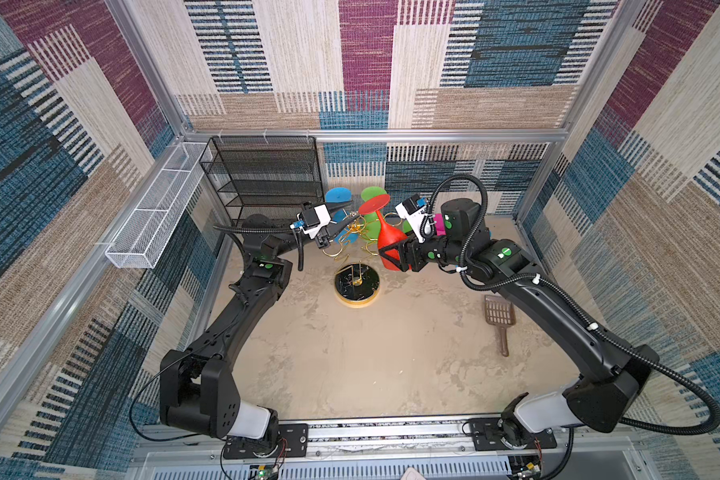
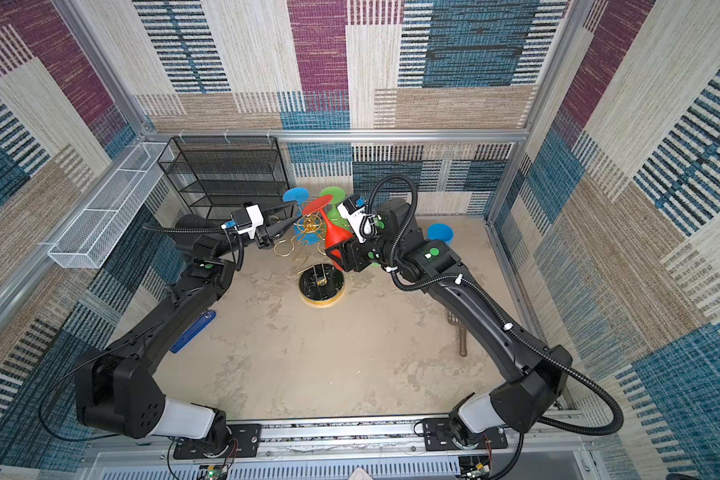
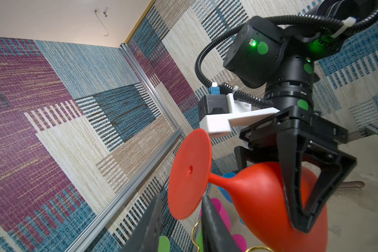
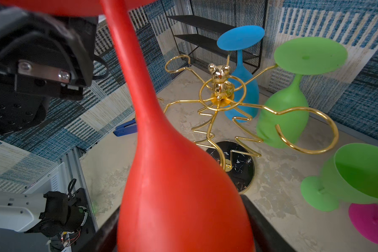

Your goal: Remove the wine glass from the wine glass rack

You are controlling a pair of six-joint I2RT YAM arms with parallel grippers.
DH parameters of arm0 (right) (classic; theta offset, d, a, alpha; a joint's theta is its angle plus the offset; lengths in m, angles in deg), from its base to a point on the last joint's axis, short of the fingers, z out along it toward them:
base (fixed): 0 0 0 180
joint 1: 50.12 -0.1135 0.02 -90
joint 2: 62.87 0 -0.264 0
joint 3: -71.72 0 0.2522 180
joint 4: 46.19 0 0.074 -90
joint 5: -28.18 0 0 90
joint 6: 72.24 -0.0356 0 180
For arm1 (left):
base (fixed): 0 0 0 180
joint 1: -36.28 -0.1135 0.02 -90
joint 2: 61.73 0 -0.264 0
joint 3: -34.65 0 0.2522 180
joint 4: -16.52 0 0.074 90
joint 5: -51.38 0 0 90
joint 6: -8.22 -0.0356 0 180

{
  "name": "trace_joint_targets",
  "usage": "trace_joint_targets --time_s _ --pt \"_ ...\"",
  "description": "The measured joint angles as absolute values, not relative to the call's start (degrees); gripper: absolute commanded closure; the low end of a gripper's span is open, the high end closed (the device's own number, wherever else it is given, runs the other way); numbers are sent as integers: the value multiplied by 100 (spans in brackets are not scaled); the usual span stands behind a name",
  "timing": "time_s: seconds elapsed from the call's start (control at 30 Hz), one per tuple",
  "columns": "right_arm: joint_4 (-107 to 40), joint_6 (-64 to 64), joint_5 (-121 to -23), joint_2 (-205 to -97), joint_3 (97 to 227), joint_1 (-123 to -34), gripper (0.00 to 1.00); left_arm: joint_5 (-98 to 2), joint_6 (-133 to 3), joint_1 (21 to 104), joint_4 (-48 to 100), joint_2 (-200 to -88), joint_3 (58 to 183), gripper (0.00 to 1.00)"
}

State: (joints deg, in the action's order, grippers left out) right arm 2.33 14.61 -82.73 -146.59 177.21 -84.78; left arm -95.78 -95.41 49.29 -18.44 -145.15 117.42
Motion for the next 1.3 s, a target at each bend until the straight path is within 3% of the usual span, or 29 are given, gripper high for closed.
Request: trace_joint_targets --time_s 1.0,1.17,1.3 --pt "130 1373 -8828 -14784 17896 -8475 52 -9351 -9967 5176 -1840 -14651 11908 68" --pt "150 1354 -8839 -14791 17896 -8478 52 -9299 -10109 5246 -1840 -14644 11921 70" --pt "161 1351 -8841 -14793 17896 -8478 52 -9288 -10147 5261 -1840 -14644 11943 78"
